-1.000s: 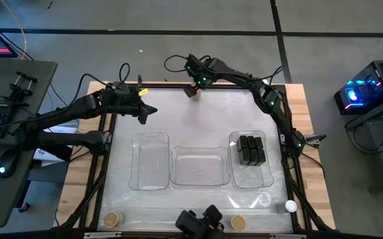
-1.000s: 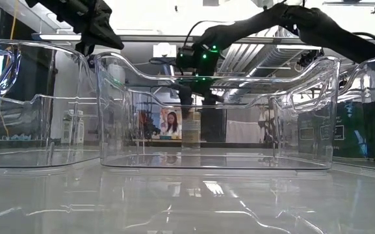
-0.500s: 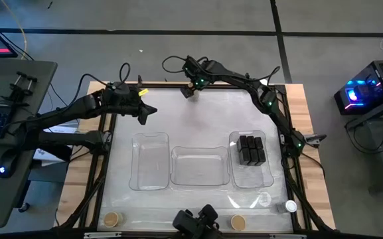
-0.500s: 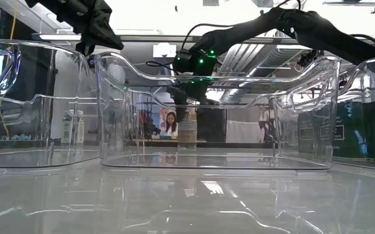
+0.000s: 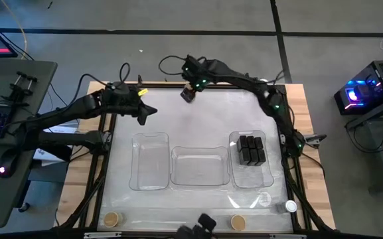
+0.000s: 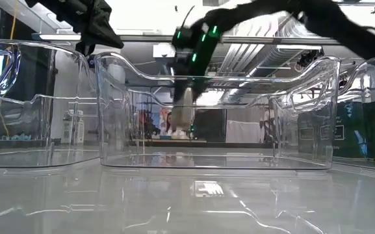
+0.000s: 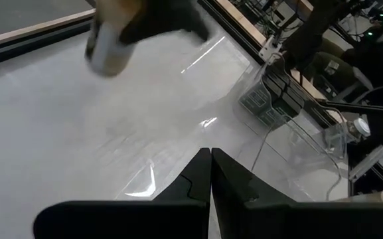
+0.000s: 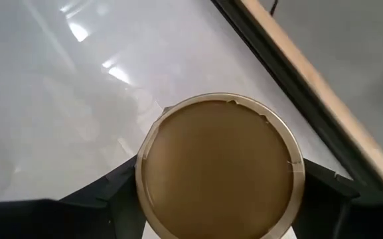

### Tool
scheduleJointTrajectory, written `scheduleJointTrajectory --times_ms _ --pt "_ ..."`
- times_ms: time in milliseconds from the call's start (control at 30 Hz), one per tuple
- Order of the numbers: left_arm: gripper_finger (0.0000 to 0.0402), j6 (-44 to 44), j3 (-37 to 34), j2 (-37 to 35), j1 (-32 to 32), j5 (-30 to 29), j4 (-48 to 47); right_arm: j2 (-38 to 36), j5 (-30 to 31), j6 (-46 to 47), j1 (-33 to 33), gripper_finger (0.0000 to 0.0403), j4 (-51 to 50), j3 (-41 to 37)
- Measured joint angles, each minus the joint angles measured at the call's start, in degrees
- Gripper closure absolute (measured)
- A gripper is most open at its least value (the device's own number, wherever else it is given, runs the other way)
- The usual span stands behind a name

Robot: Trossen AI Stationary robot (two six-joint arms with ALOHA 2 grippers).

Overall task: Sort spices by type
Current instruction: Put the golden seasoning bottle into the middle transparent bin

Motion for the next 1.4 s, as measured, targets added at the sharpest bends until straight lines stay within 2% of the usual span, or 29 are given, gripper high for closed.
scheduleJointTrajectory --times_ms 100,233,333,467,600,700,800,967,1133,1267,1400 --pt "0.0401 2.41 0.0 -0.25 0.0 0.88 0.03 -5.66 -1.52 -3.64 1.89 0.0133 -5.89 0.11" --pt "0.0401 6.66 0.0 -0.44 0.13 0.98 0.03 -12.52 -10.01 -6.93 6.91 0.0133 -15.33 0.11" --pt "0.0401 9.26 0.0 -0.4 0.17 0.97 -0.05 -16.65 -13.66 -5.9 12.41 0.0133 -24.16 0.17" --pt "0.0401 14.32 0.0 -0.09 0.17 0.98 0.02 -18.09 -9.66 4.31 21.89 0.0133 -28.35 0.12" --pt "0.0402 17.58 0.01 0.47 0.17 1.06 0.06 -18.08 -6.06 13.34 31.88 0.0133 -26.51 -3.83" --pt "0.0401 16.58 0.0 0.89 0.15 1.75 -0.02 -18.16 -5.52 16.81 36.86 0.0133 -22.92 -12.15" --pt "0.0401 14.15 0.02 0.89 -0.43 2.69 0.03 -17.74 -1.7 16.98 40.09 0.0133 -19.31 -20.64" --pt "0.0401 9.95 0.0 0.71 -3.64 2.73 0.09 -20.24 2.56 19.13 41.6 0.0133 -6.15 -31.91" --pt "0.0401 2.79 0.0 0.73 -10.51 1.88 3.81 -29.89 7.04 21.71 41.94 0.0133 6.69 -47.18" --pt "0.0401 -1.66 0.01 1.02 -17.71 -4.34 10.77 -37.42 5.29 21.69 40.9 0.0133 13.47 -57.01" --pt "0.0402 -5.15 0.02 1.8 -23.75 -11.48 14.88 -40.54 5.83 19.4 40.76 0.0133 17.69 -61.55"
